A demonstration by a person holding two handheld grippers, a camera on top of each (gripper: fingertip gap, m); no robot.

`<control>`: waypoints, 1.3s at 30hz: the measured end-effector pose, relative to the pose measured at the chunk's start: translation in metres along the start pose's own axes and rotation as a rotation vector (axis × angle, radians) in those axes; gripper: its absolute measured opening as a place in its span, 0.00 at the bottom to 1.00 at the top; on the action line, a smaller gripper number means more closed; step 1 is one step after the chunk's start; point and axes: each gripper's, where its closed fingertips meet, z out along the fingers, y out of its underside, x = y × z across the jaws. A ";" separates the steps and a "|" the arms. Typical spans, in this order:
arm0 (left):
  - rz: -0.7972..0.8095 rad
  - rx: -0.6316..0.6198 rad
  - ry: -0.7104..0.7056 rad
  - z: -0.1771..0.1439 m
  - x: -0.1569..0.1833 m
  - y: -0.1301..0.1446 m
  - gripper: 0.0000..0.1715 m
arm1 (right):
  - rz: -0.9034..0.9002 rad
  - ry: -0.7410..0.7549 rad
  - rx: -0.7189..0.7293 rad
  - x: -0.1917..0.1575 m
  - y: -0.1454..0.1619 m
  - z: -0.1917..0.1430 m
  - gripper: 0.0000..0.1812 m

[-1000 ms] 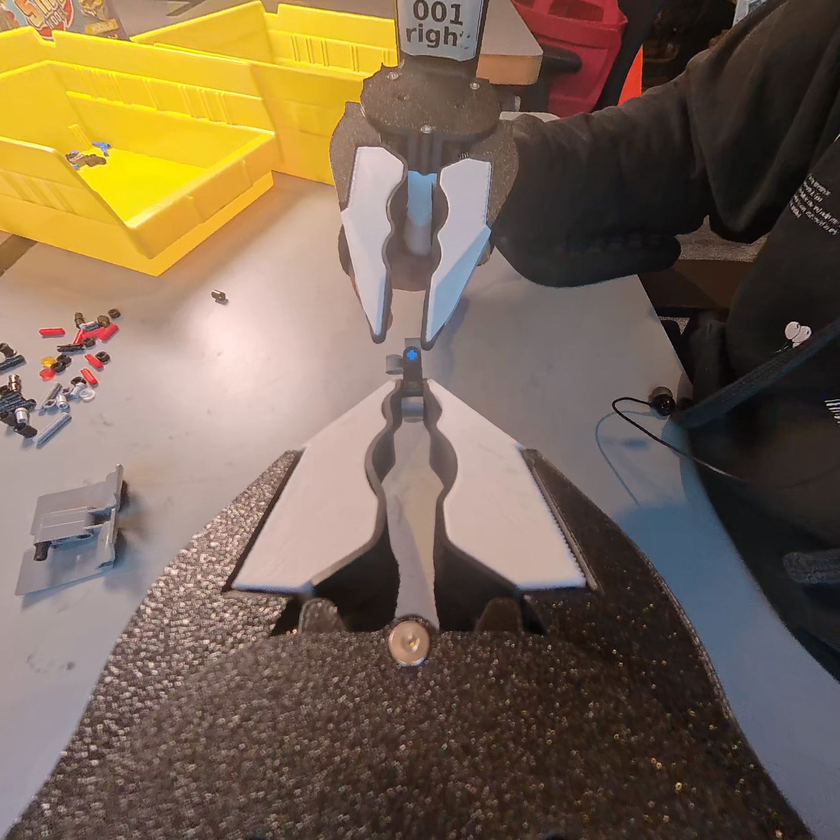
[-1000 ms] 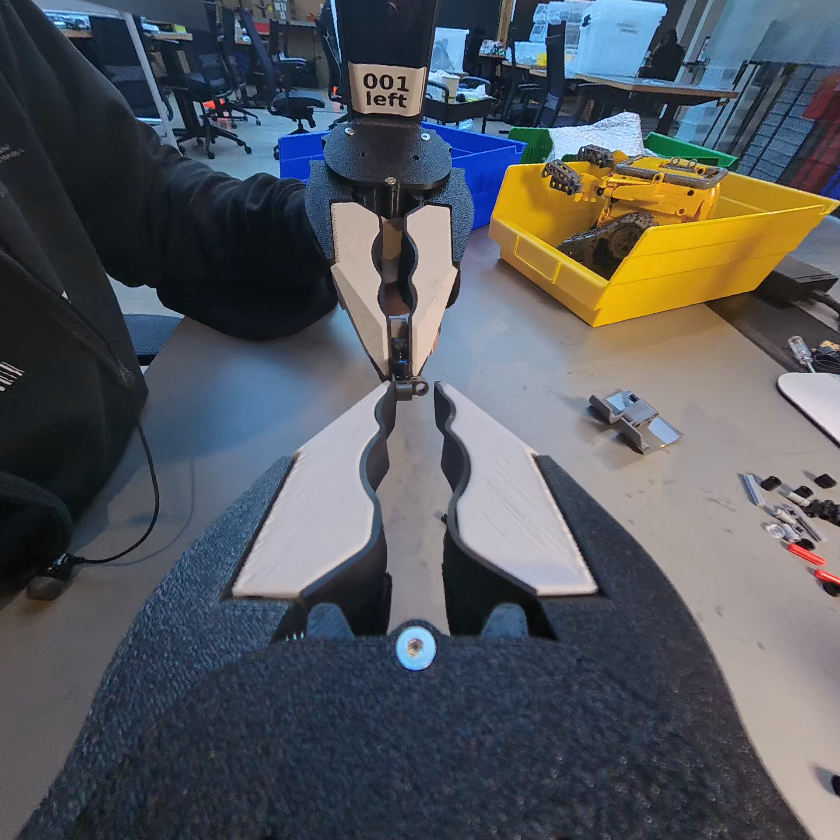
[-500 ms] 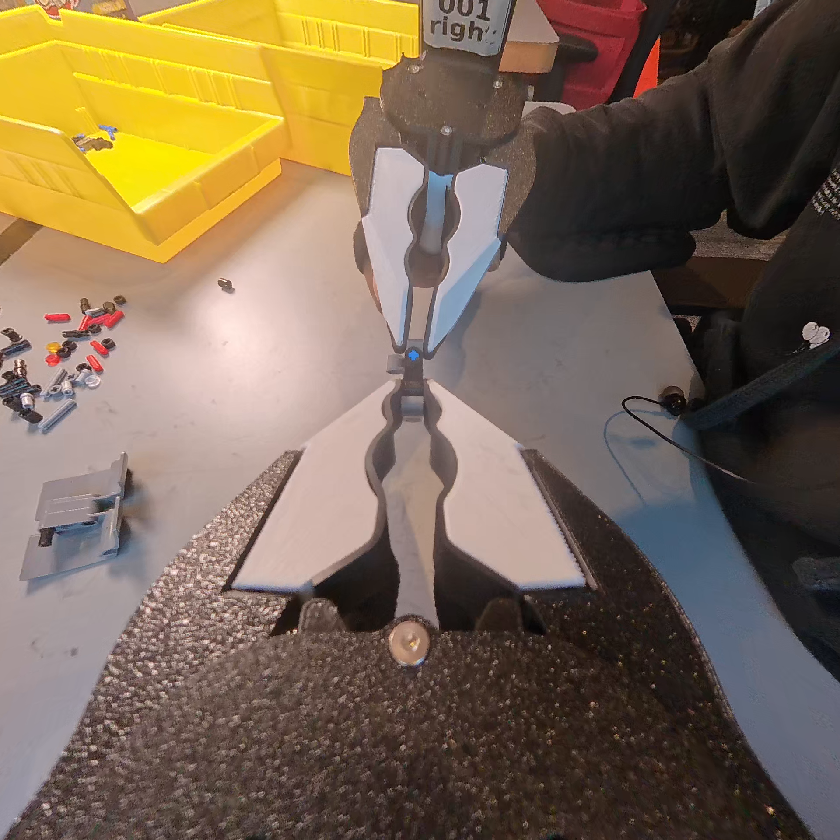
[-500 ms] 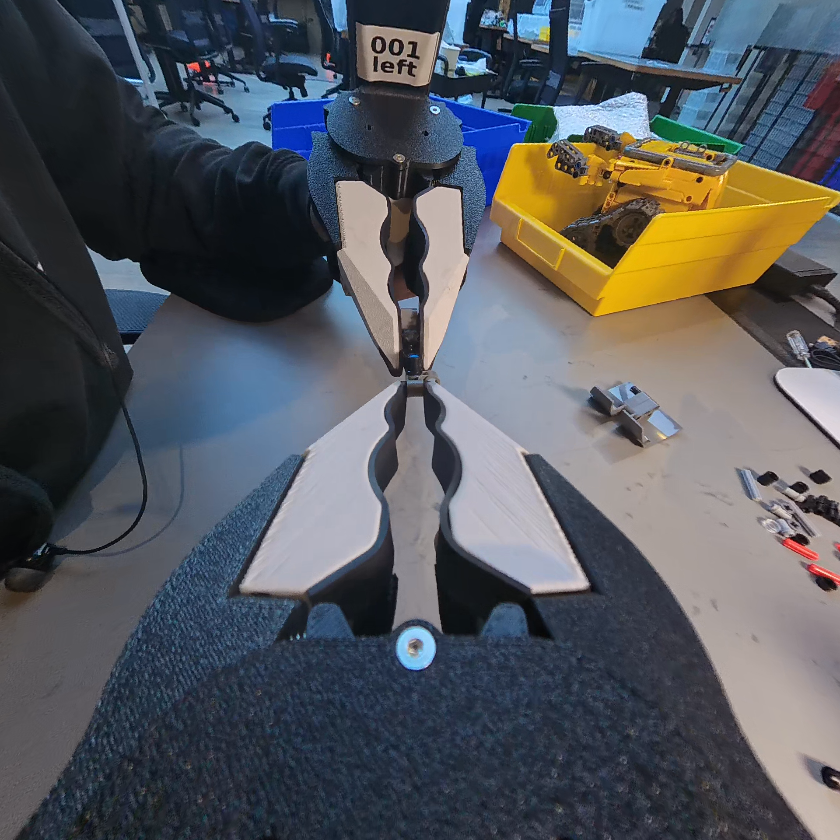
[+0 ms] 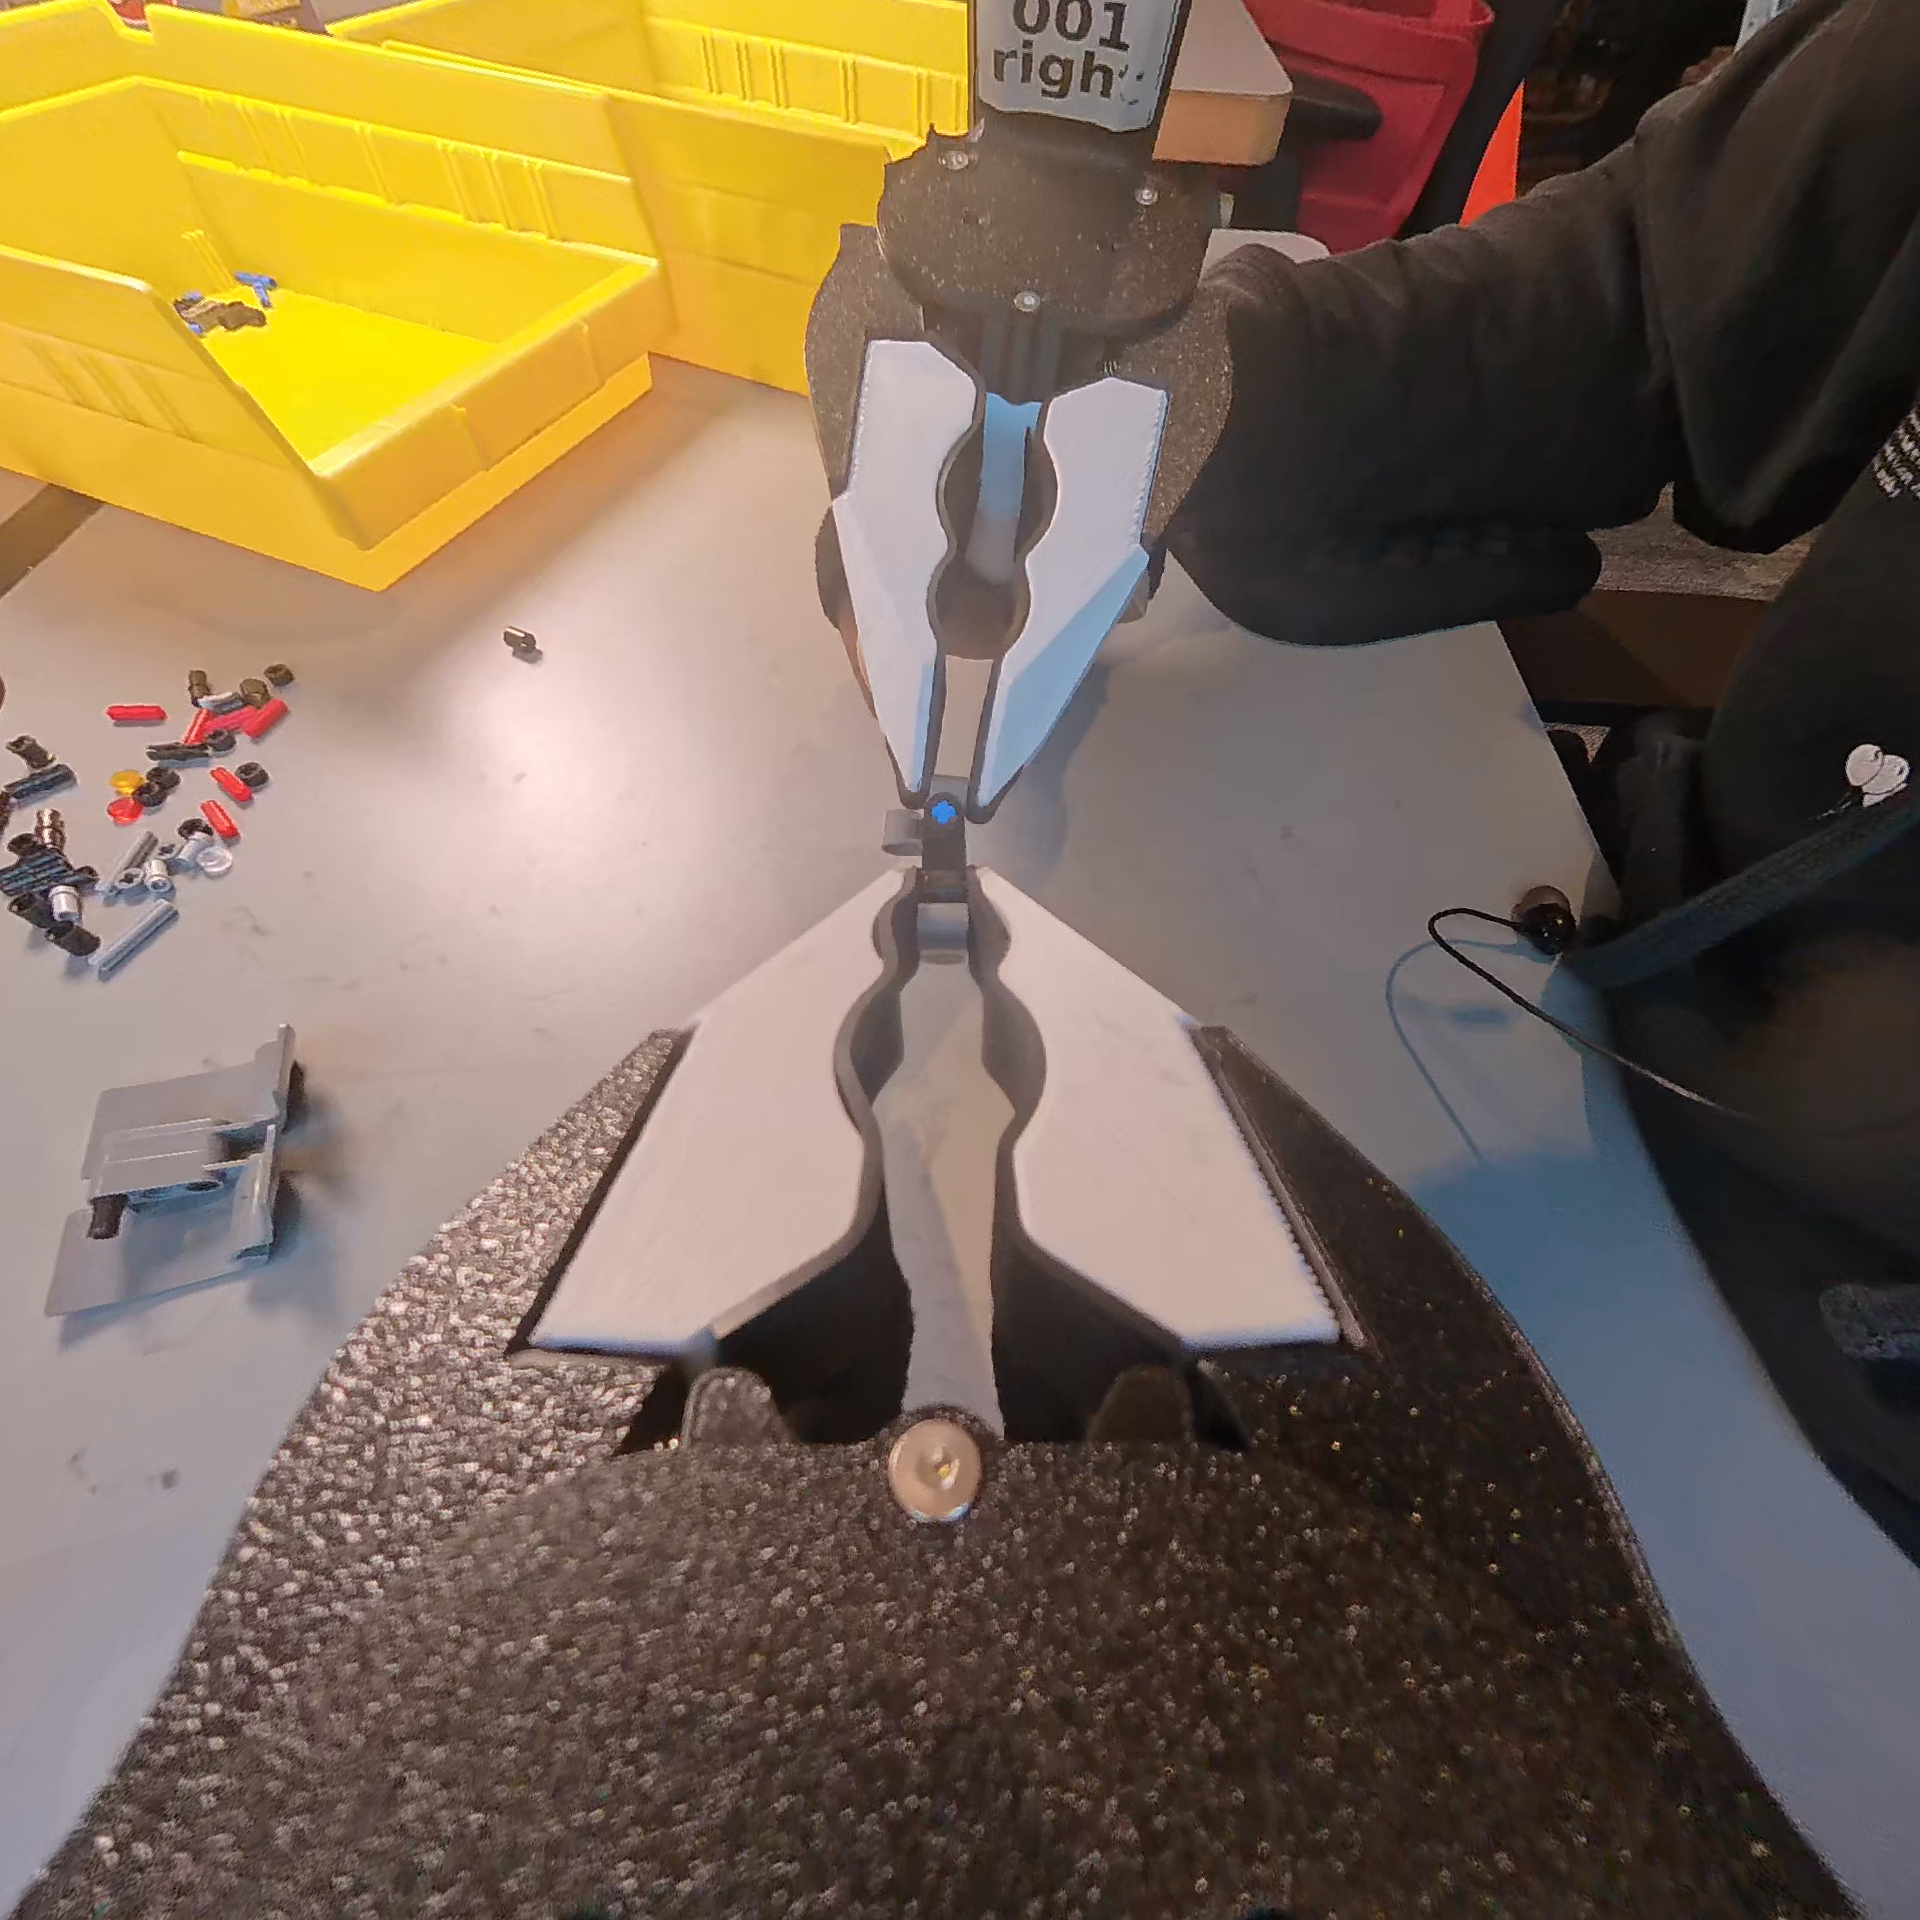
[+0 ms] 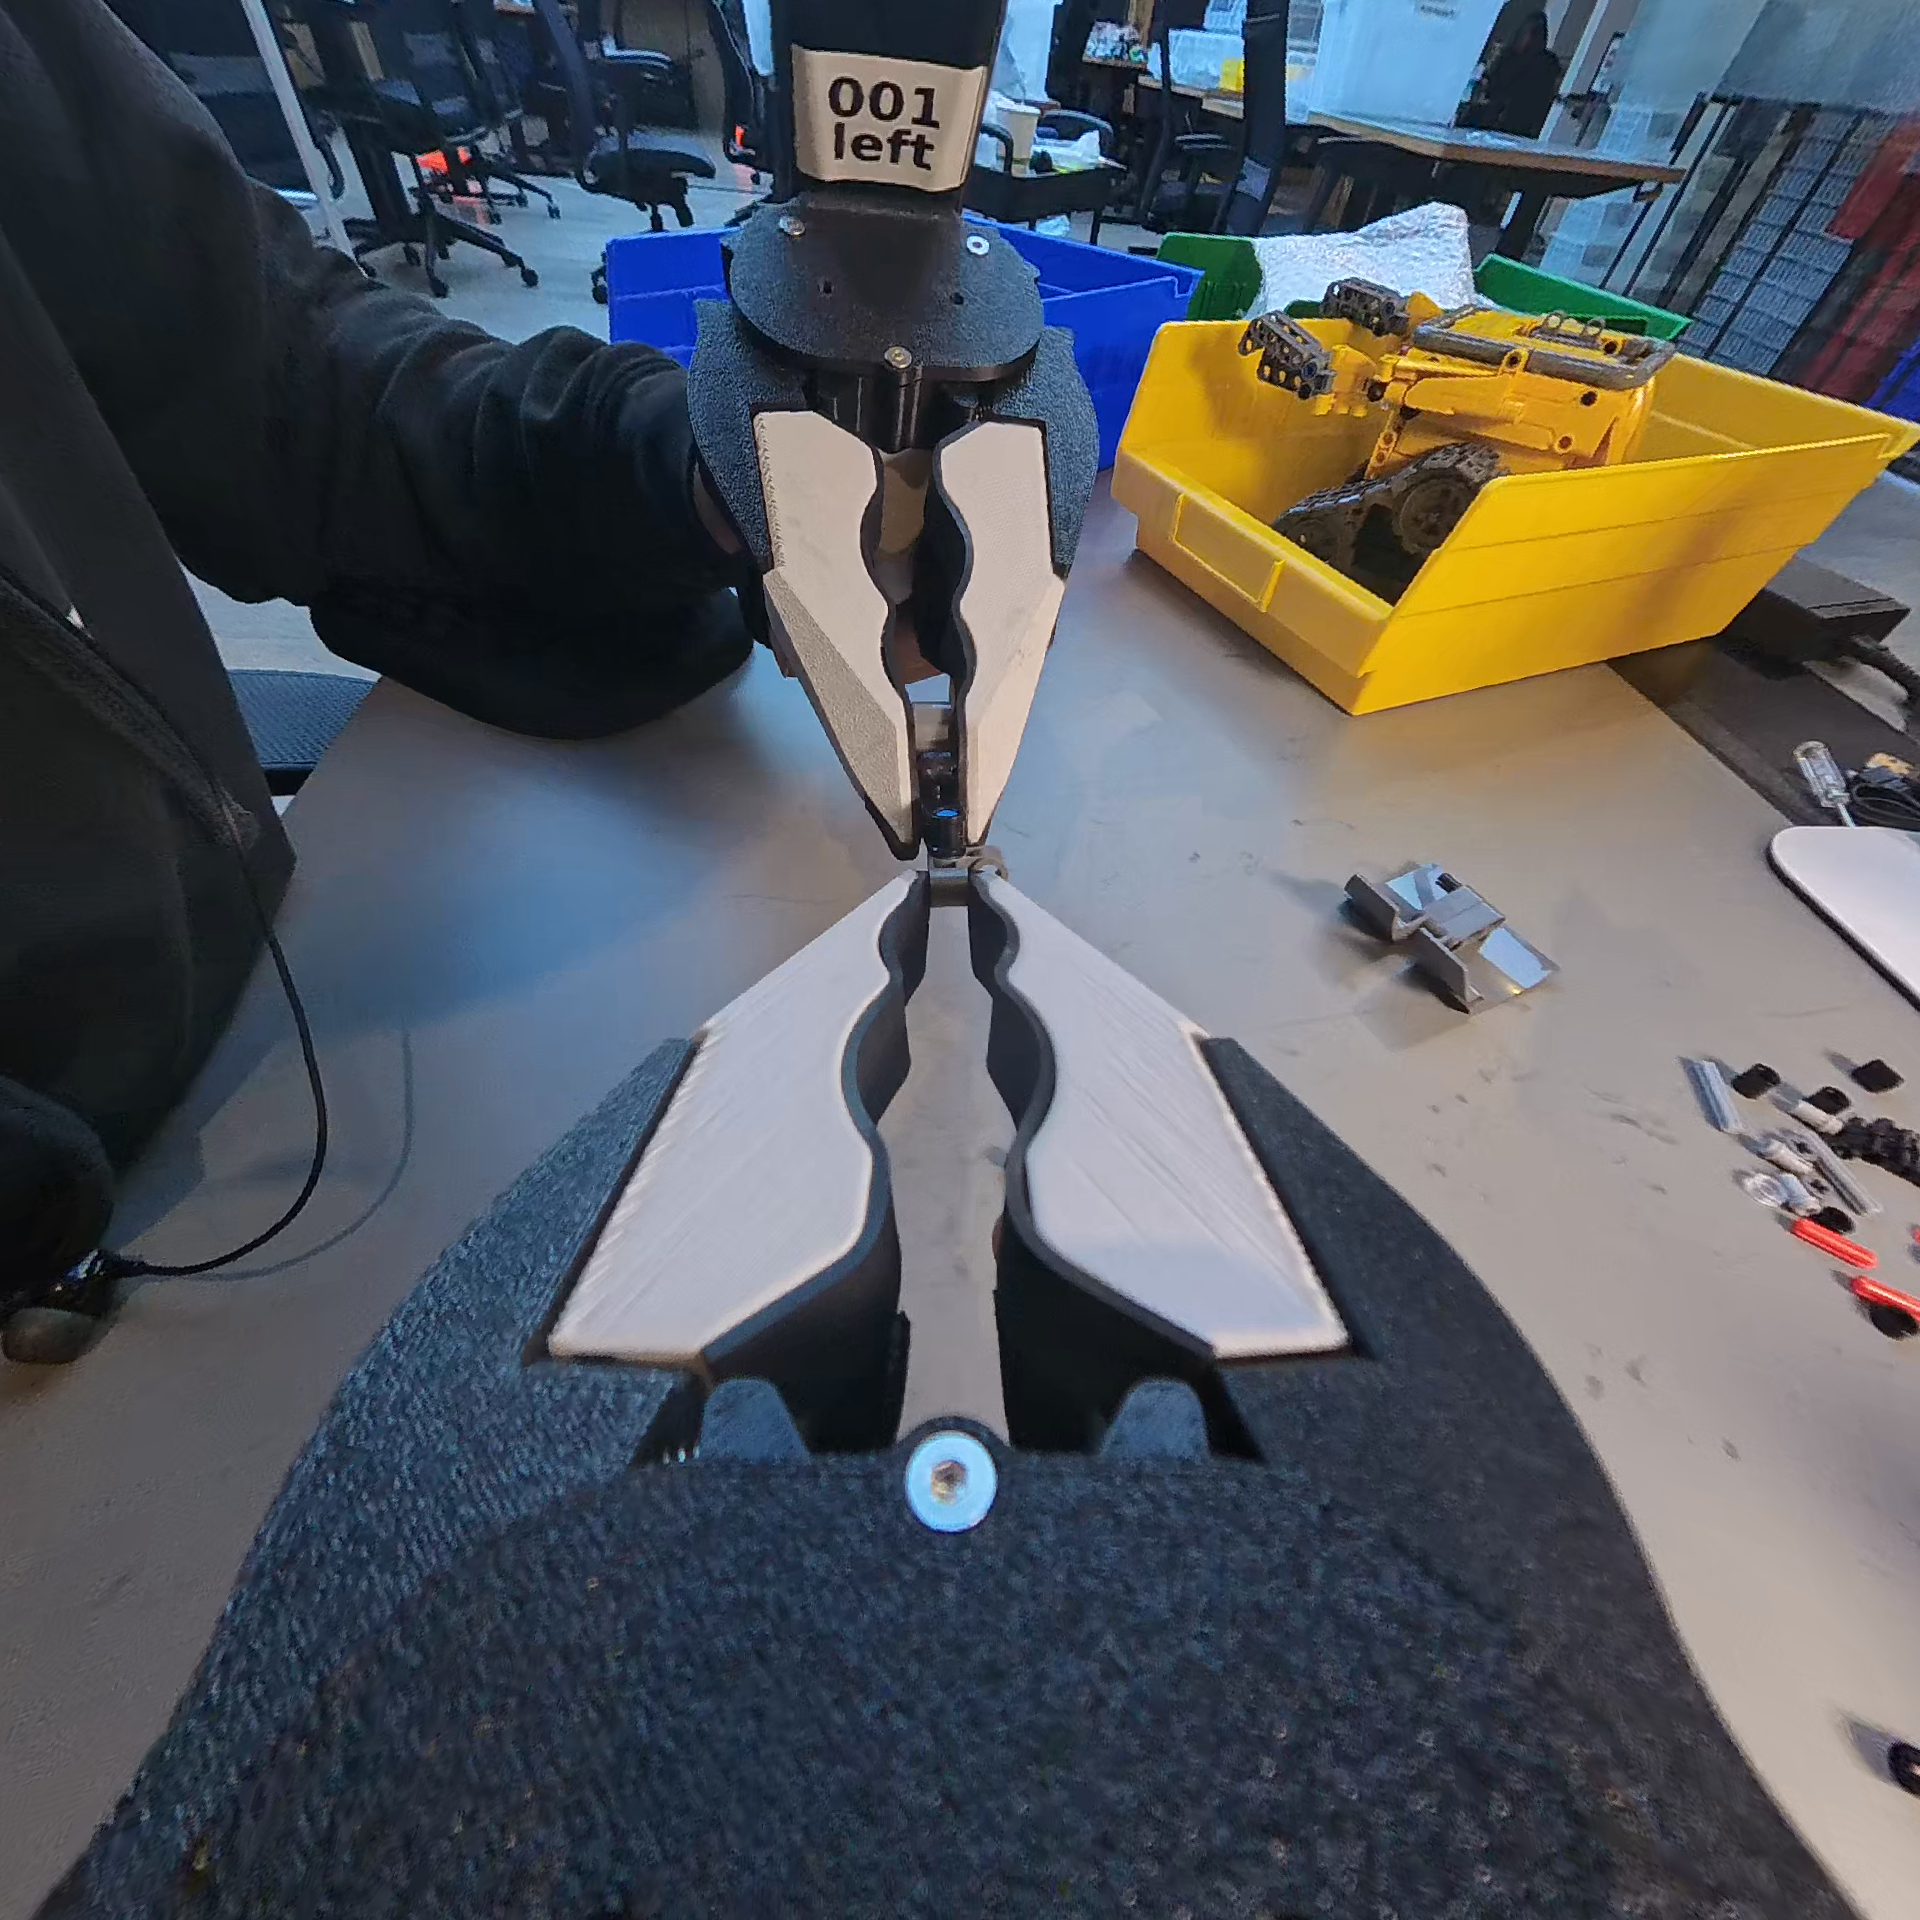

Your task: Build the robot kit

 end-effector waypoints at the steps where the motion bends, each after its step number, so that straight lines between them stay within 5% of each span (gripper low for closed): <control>1: 0.001 -0.001 0.005 0.000 0.000 0.001 0.04 | 0.001 -0.004 -0.001 -0.001 0.001 0.001 0.04; 15: -0.016 -0.010 -0.022 0.001 -0.005 0.006 0.04 | 0.023 0.015 -0.018 0.003 0.007 0.004 0.04; 27: -0.025 -0.260 -0.074 0.009 -0.028 0.070 0.04 | 0.108 0.195 -0.152 0.050 0.039 -0.013 0.15; 39: -0.015 -0.304 -0.032 0.008 -0.024 0.083 0.04 | 0.210 0.183 -0.199 0.060 0.055 -0.019 0.15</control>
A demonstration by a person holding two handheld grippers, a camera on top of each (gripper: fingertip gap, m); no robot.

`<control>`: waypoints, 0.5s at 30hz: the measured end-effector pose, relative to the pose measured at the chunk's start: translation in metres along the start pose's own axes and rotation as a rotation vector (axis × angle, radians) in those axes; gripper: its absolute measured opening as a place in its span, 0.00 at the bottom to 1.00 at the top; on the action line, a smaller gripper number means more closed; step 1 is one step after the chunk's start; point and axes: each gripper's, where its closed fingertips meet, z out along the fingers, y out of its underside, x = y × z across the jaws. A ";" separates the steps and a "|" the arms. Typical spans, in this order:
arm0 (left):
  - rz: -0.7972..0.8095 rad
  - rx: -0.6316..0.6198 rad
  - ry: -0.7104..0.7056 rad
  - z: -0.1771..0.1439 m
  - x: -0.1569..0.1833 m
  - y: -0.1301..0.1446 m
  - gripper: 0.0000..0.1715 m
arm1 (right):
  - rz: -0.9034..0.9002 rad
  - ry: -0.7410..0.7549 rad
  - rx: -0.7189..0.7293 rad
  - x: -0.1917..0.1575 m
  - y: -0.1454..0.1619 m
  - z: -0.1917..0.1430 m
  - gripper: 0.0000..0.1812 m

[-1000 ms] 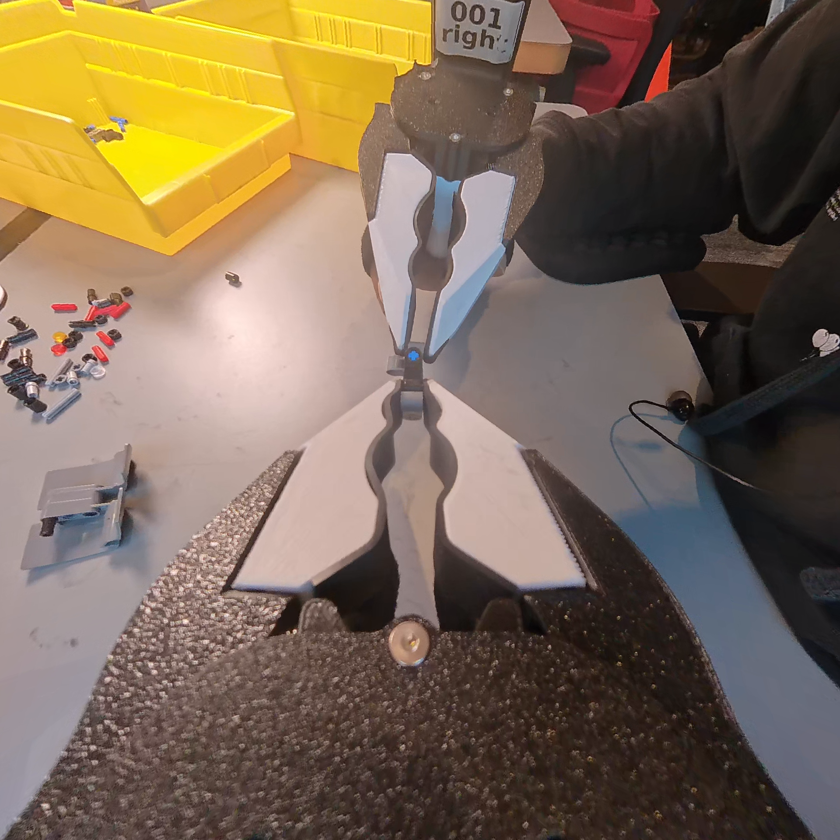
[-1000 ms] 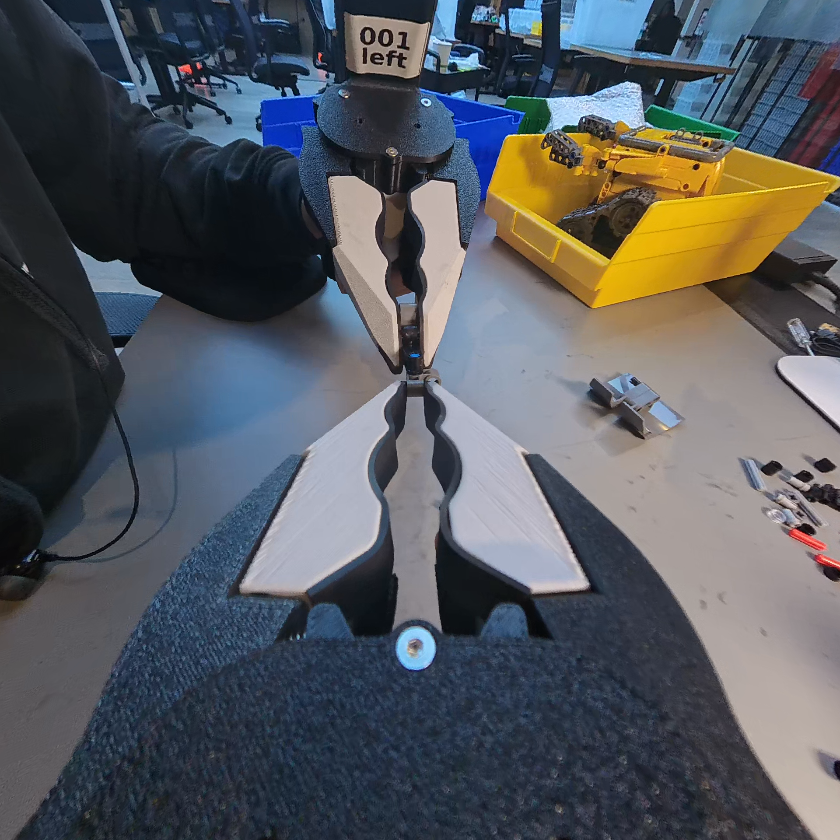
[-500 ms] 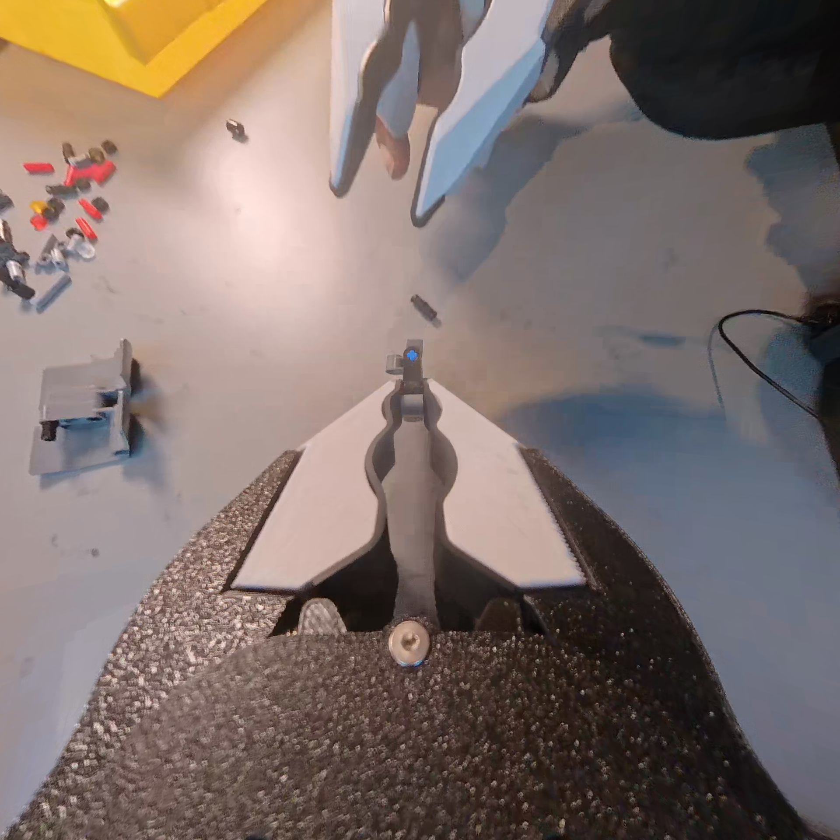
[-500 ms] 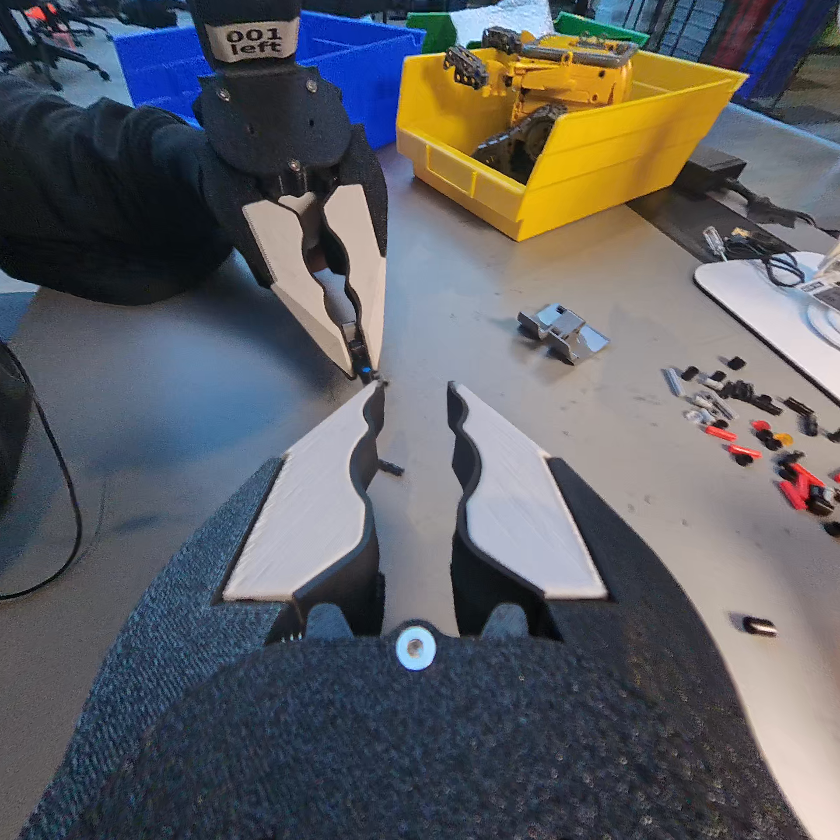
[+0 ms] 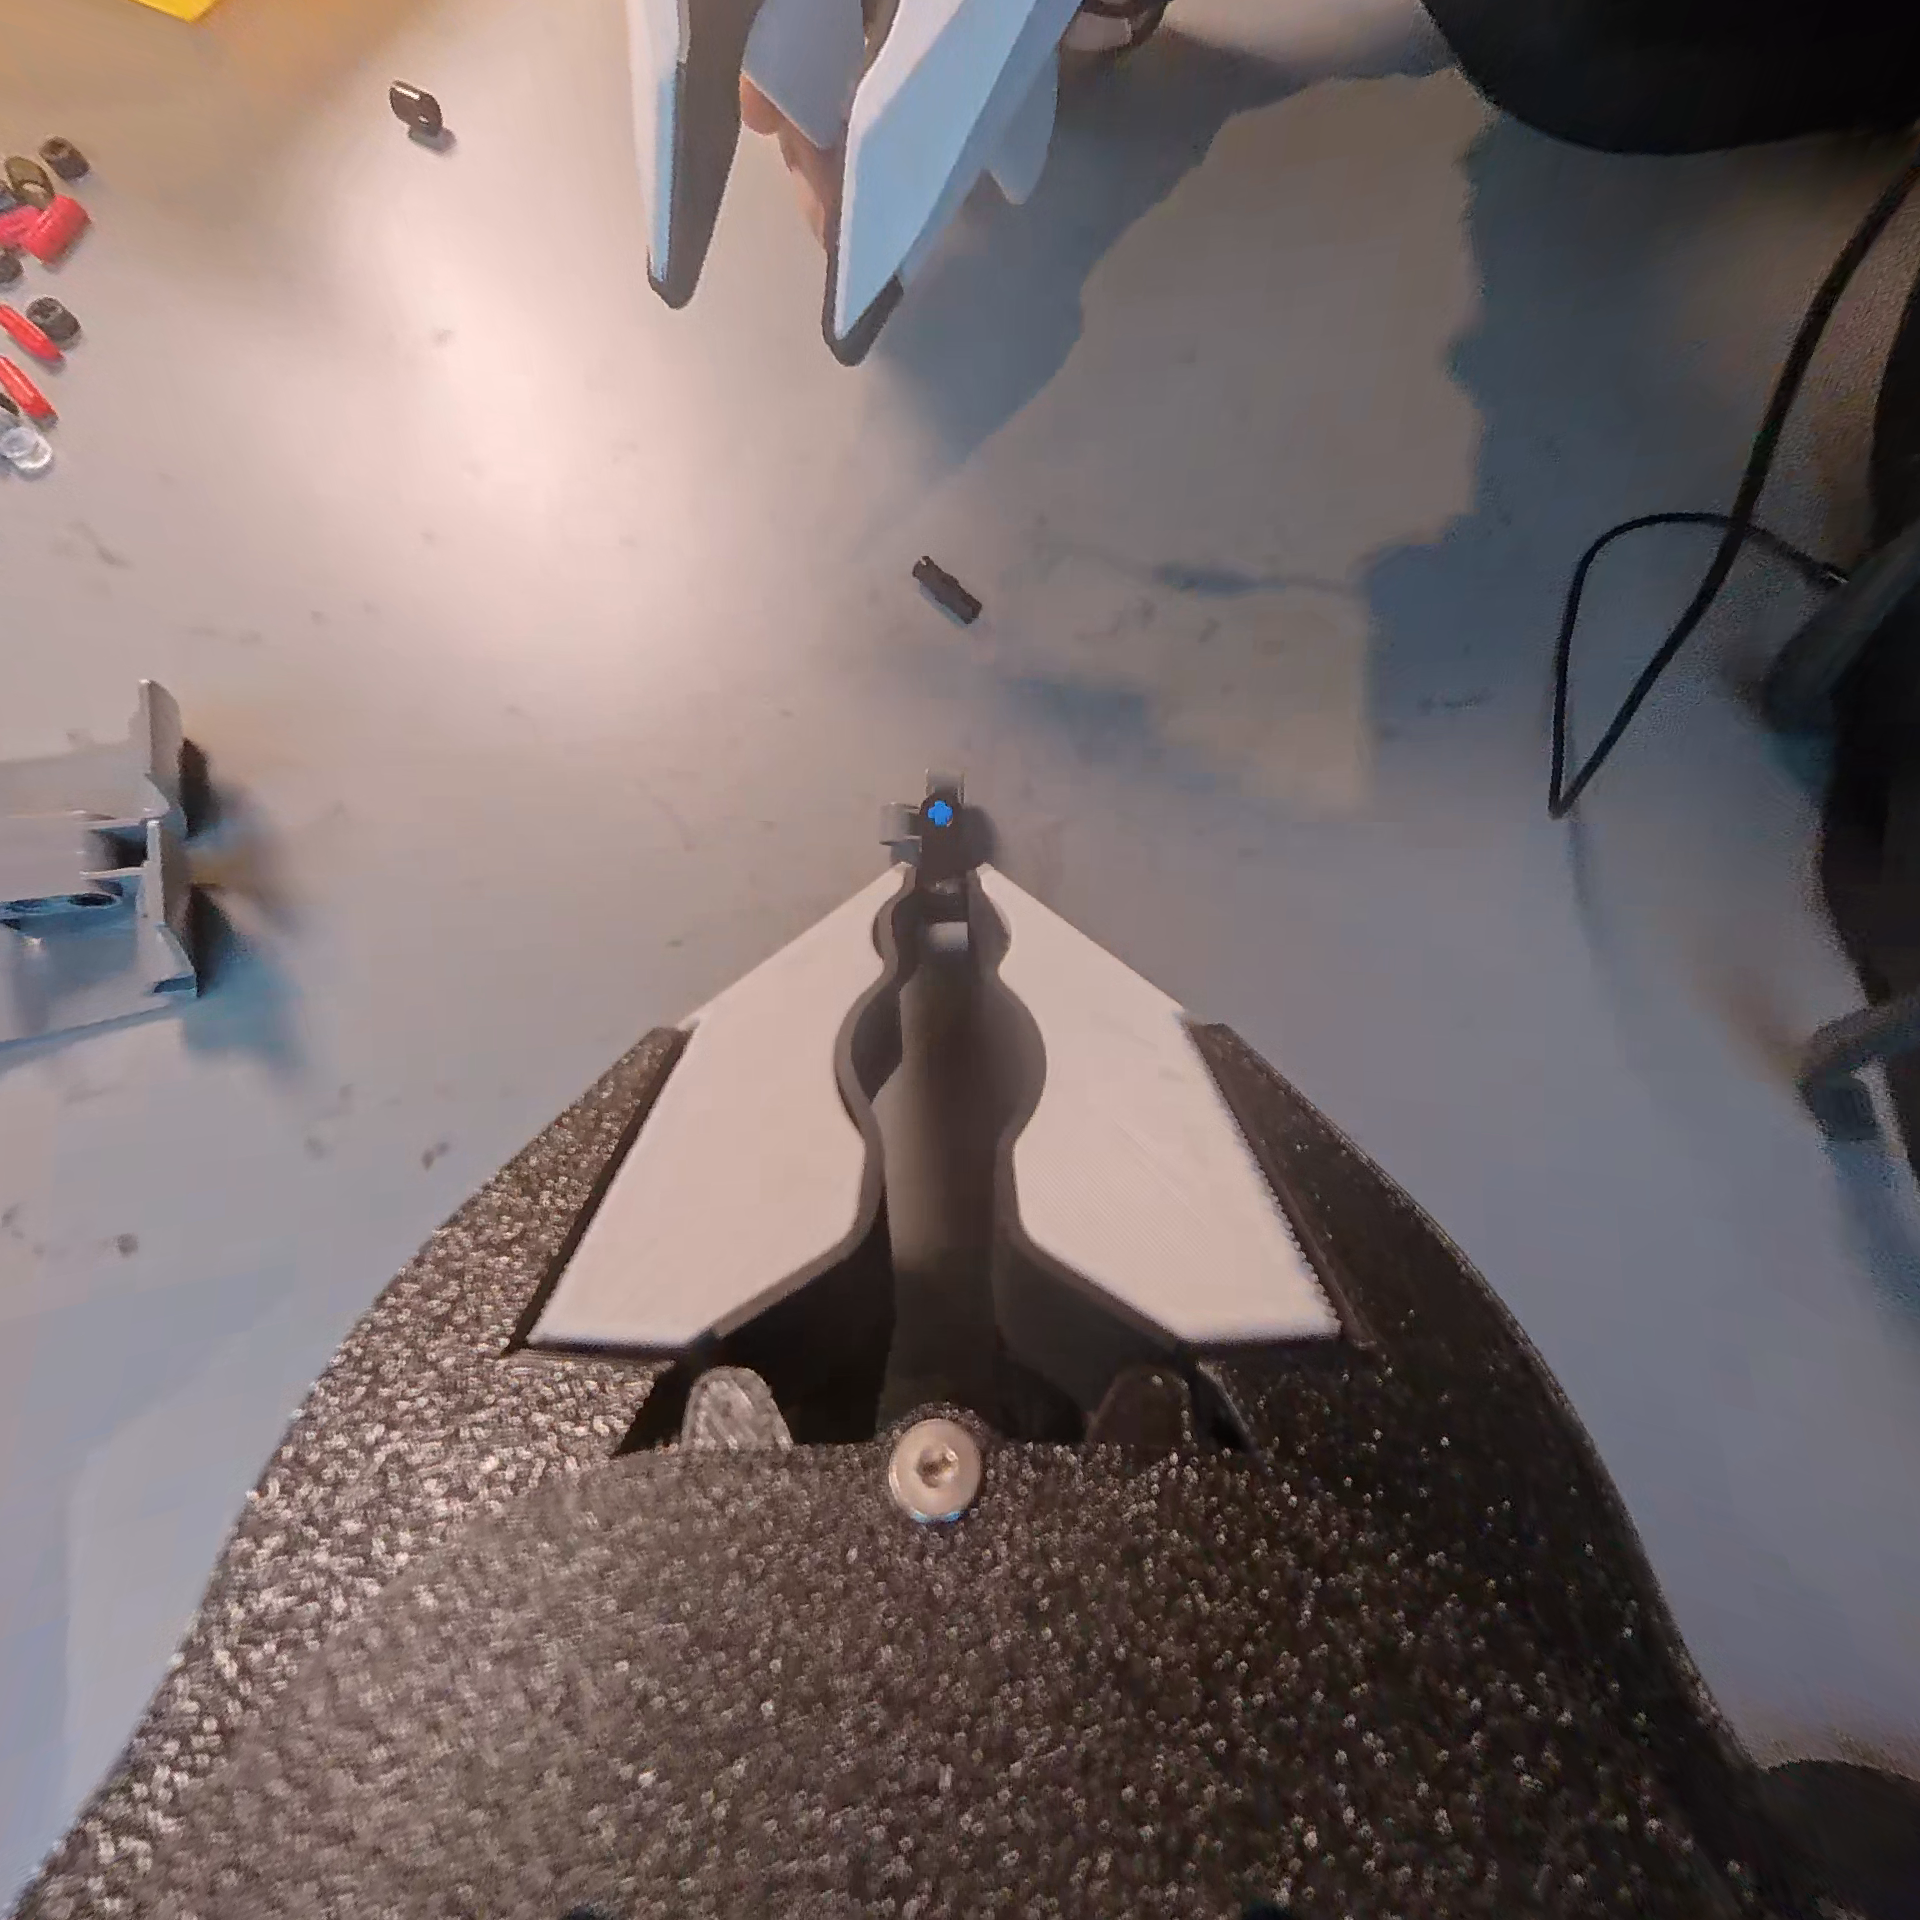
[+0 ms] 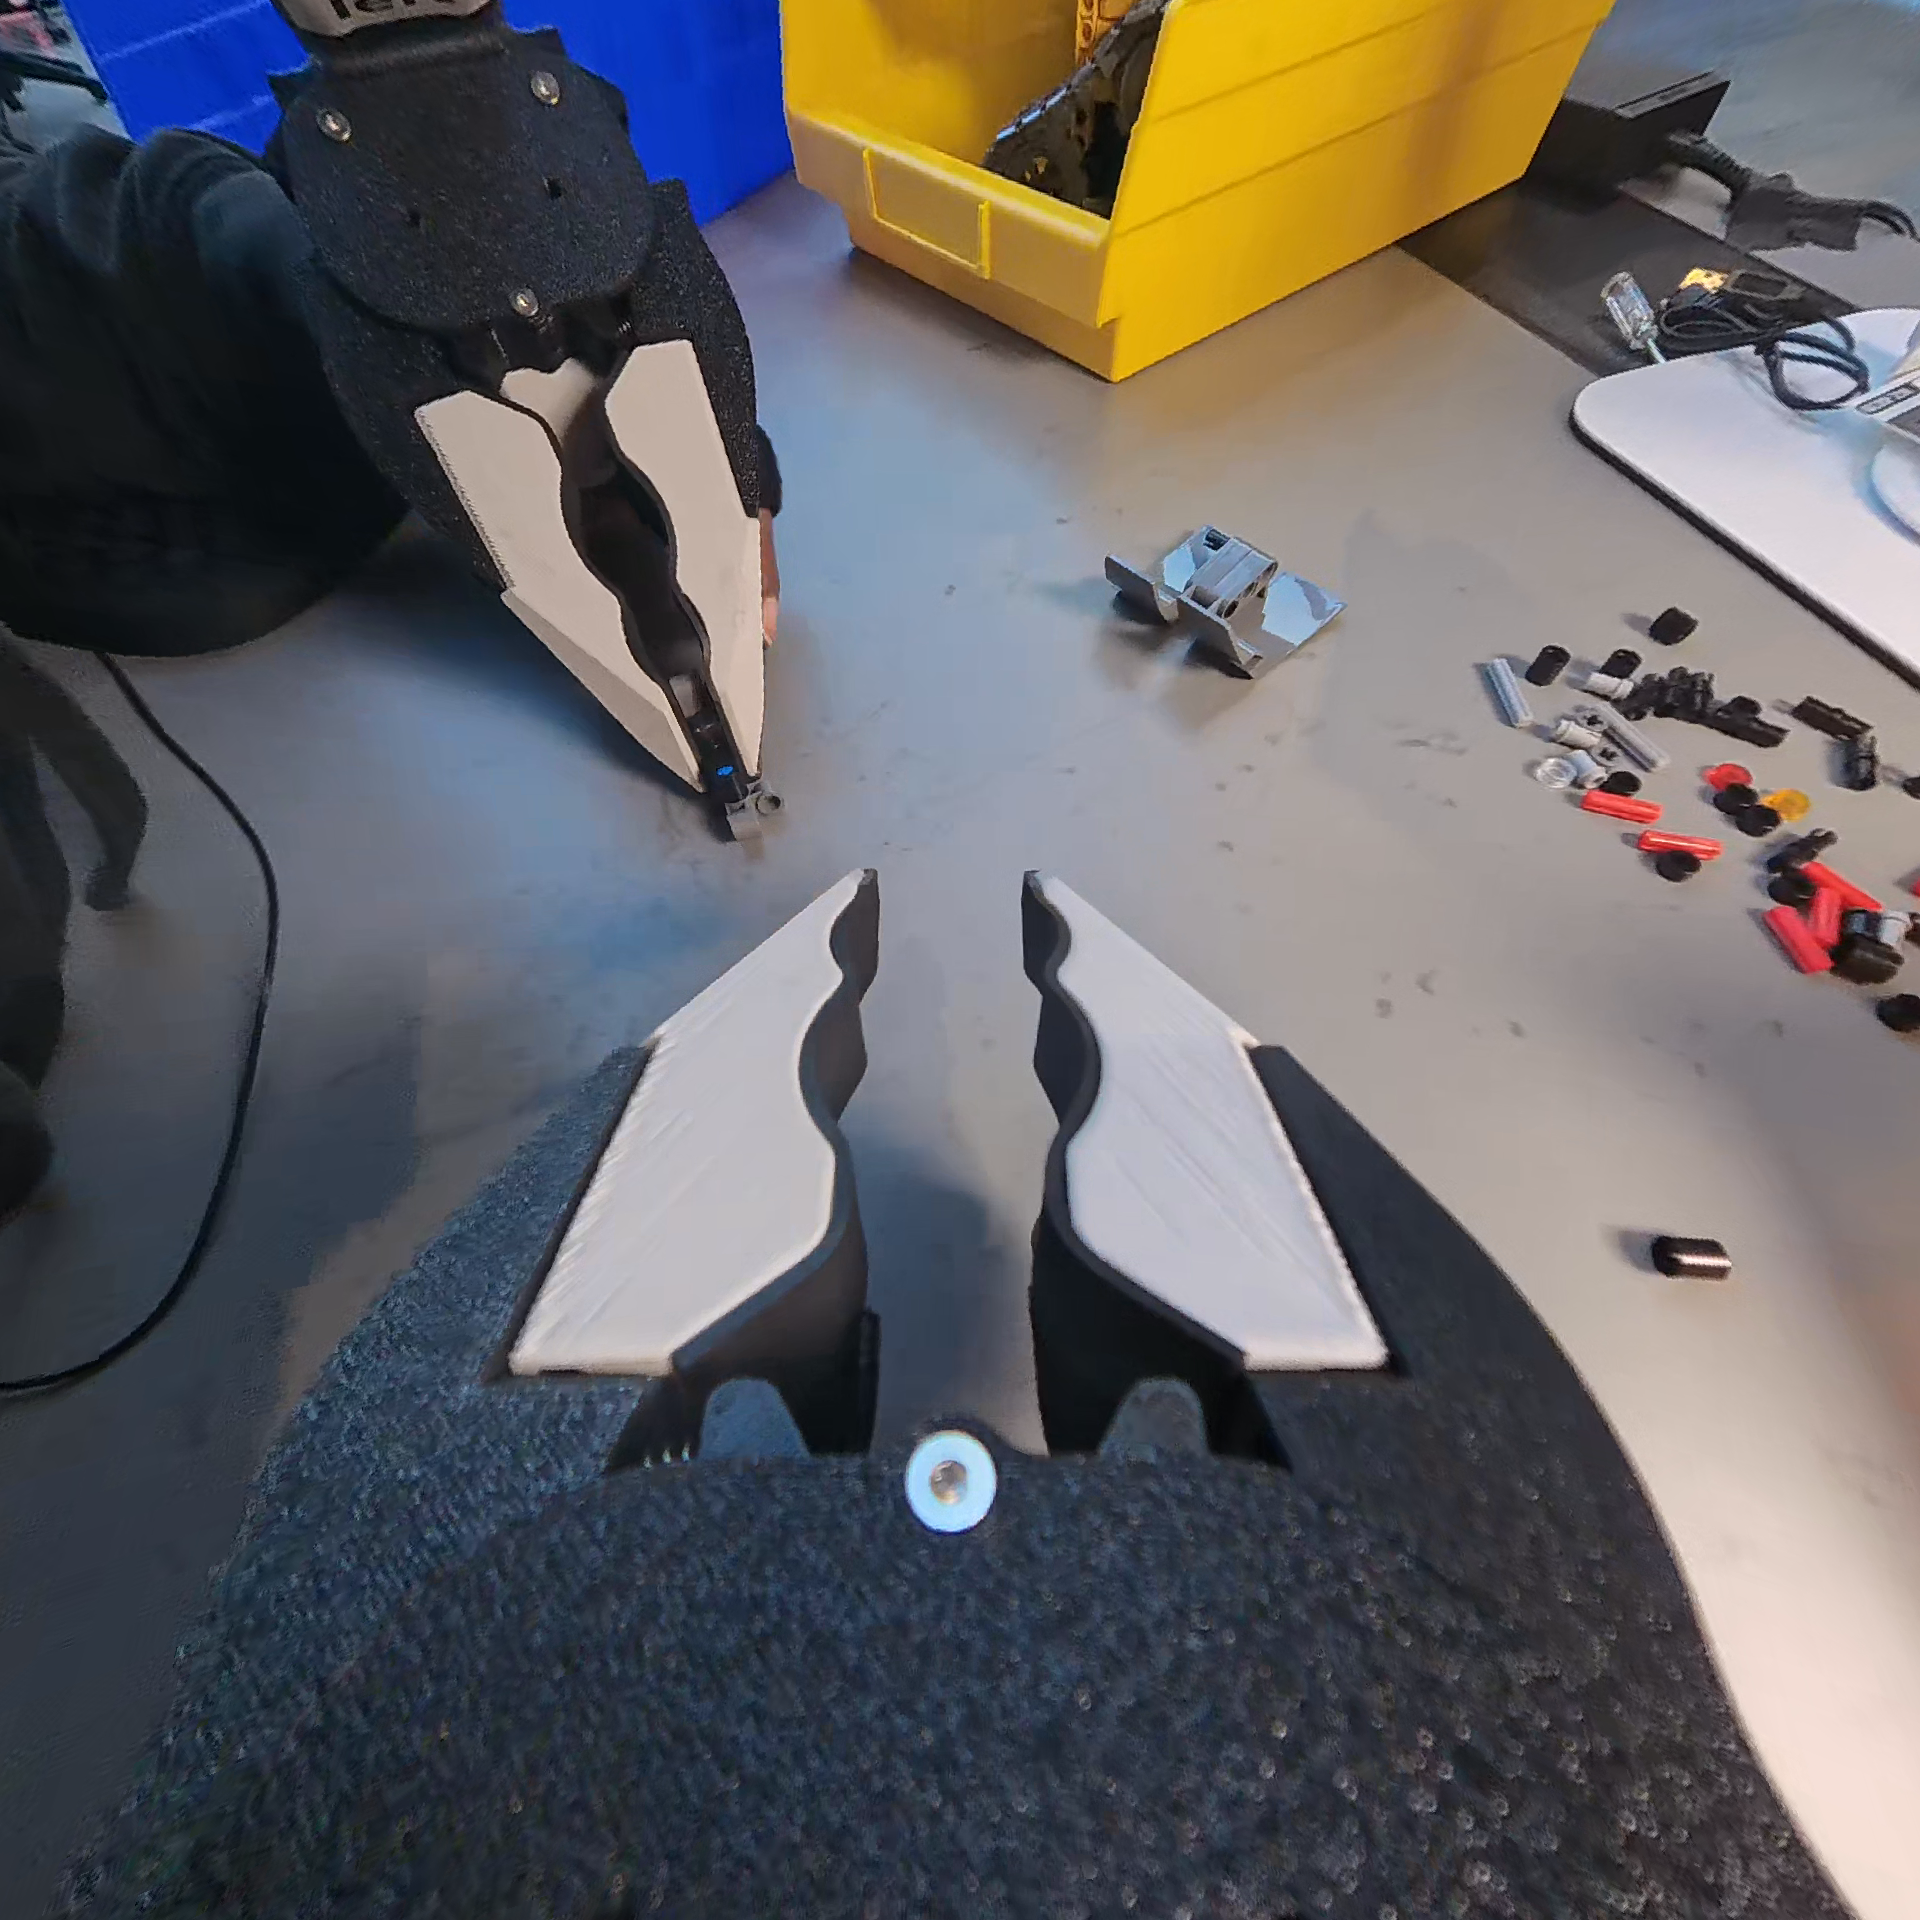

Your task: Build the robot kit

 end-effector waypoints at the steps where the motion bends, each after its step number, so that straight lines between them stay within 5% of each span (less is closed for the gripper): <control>1: 0.002 0.000 -0.001 0.000 0.000 0.000 0.04 | 0.001 -0.003 -0.001 0.000 0.000 0.000 0.15; 15: -0.008 0.001 0.009 0.000 0.002 -0.001 0.09 | -0.003 -0.017 -0.031 -0.003 0.005 0.001 0.15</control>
